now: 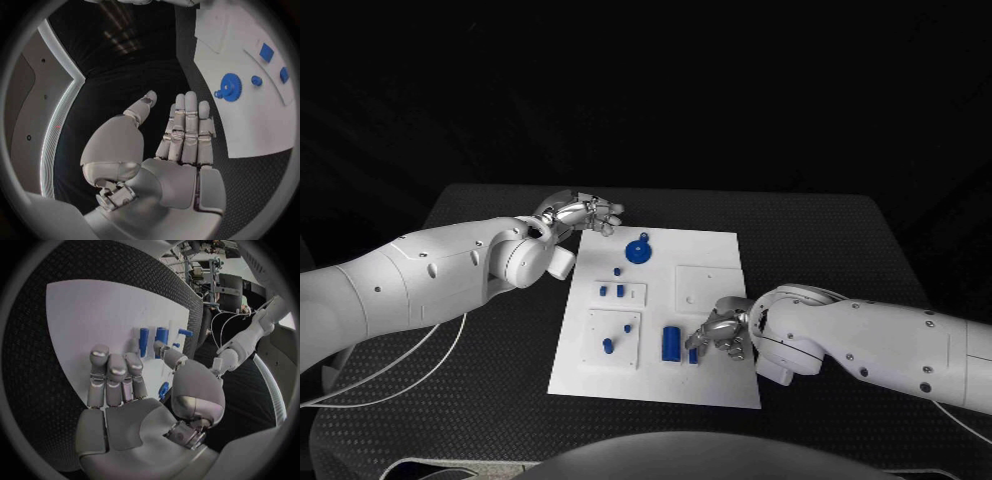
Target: Assemble the parts on the task board
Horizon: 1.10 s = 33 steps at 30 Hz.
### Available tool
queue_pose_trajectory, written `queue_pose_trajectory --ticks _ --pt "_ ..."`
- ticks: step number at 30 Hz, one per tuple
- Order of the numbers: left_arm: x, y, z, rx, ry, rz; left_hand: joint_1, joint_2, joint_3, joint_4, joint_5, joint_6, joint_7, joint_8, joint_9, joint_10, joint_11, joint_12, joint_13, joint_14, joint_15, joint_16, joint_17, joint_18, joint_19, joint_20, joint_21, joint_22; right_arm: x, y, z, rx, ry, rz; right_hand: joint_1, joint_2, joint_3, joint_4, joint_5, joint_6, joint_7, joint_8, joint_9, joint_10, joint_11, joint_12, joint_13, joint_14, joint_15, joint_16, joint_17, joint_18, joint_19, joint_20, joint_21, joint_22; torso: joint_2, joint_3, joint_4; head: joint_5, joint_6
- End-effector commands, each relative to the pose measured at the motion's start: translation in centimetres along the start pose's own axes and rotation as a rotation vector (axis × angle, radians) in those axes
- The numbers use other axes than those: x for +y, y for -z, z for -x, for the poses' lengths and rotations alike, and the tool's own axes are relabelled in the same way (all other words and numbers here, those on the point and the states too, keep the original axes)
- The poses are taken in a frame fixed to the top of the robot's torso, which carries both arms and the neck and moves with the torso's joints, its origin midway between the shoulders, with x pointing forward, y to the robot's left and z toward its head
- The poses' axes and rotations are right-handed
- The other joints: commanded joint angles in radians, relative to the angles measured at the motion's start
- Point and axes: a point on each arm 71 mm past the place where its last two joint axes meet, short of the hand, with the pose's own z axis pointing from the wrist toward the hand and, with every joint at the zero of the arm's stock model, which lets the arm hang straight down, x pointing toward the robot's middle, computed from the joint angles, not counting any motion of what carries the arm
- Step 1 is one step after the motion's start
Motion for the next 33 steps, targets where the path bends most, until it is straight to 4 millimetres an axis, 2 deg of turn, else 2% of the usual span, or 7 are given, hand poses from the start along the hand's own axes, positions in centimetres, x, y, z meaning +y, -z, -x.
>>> queue_pose_trajectory --ticks 1,10,16,19,26,33 --pt "-0.2 0.0 -0.2 0.015 0.005 -0.009 -0.011 -0.002 0.0 0.007 0.004 -0.006 -0.002 0.003 -0.001 -0.007 0.001 0.002 0.002 0.002 0.003 -0.007 0.001 0.0 0.003 0.002 -0.005 0.012 0.4 0.1 -0.2 0.012 0.003 0.033 -0.008 -0.013 -0.011 0.01 -0.002 -0.001 0.002 -0.003 0.002 -0.005 -0.001 -0.001 -0.001 0.0 -0.008 -0.004 0.001 0.035 0.002 -0.006 0.003 -0.001 0.0 0.0001 0.0003 0.001 0.0" --pt "-0.2 -0.1 -0.2 0.017 0.006 -0.009 -0.011 -0.002 0.0 0.007 0.004 -0.006 -0.002 0.003 -0.001 -0.007 0.001 0.002 0.002 0.002 0.003 -0.008 0.002 0.001 0.003 0.002 -0.005 0.013 -0.1 0.1 0.1 0.004 -0.002 0.026 -0.013 -0.02 -0.029 0.017 -0.002 -0.004 0.002 -0.002 0.005 -0.005 -0.001 0.0 0.001 -0.001 -0.009 -0.004 0.003 0.035 0.0 -0.009 0.003 0.0 0.0 -0.0002 0.0002 0.002 -0.001" --pt "-0.2 0.0 0.0 0.012 0.005 -0.008 -0.011 -0.002 0.0 0.007 0.004 -0.006 -0.002 0.003 -0.001 -0.007 0.001 0.002 0.002 0.002 0.003 -0.008 0.002 0.001 0.003 0.002 -0.006 0.013 -1.2 0.5 0.6 0.001 -0.008 0.046 -0.002 -0.022 -0.035 0.011 -0.002 -0.006 0.001 -0.002 0.007 -0.008 -0.002 -0.002 0.0 -0.002 -0.01 -0.004 0.003 0.035 -0.001 -0.012 0.003 0.0 -0.001 -0.0001 -0.0002 0.0 0.001" --pt "-0.1 0.0 0.0 0.012 0.004 -0.008 -0.01 -0.002 0.0 0.007 0.004 -0.006 -0.002 0.003 -0.001 -0.007 0.0 0.002 0.002 0.002 0.003 -0.008 0.003 0.001 0.003 0.002 -0.006 0.013 -1.2 0.6 0.6 0.004 0.017 0.055 0.035 -0.025 -0.054 -0.021 -0.001 -0.01 0.002 -0.001 0.011 -0.011 -0.001 -0.002 0.0 -0.005 -0.01 -0.004 0.005 0.035 -0.004 -0.015 0.004 0.001 -0.001 -0.0002 -0.0018 0.0 0.003" --pt "-0.2 -0.1 -0.2 0.015 0.005 -0.008 -0.01 -0.002 0.001 0.006 0.004 -0.006 -0.002 0.003 -0.001 -0.007 0.0 0.002 0.002 0.002 0.003 -0.008 0.003 0.001 0.003 0.002 -0.006 0.013 -0.8 0.4 0.4 0.007 0.063 0.06 0.113 -0.012 -0.107 -0.092 -0.001 -0.014 0.003 0.001 0.019 -0.013 0.0 -0.001 0.002 -0.008 -0.009 -0.004 0.008 0.035 -0.009 -0.016 0.005 0.002 0.0 0.0018 -0.001 -0.003 0.004" --pt "-0.2 -0.1 -0.2 0.017 0.005 -0.008 -0.01 -0.002 0.001 0.006 0.004 -0.006 -0.002 0.003 -0.001 -0.007 0.0 0.002 0.002 0.002 0.003 -0.008 0.003 0.001 0.003 0.002 -0.006 0.014 -0.8 0.3 0.2 0.004 0.076 0.055 0.118 -0.009 -0.114 -0.097 -0.001 -0.015 0.003 0.002 0.02 -0.012 0.0 0.0 0.002 -0.009 -0.009 -0.004 0.009 0.035 -0.01 -0.015 0.004 0.001 0.0 0.0009 -0.0009 -0.005 0.006"
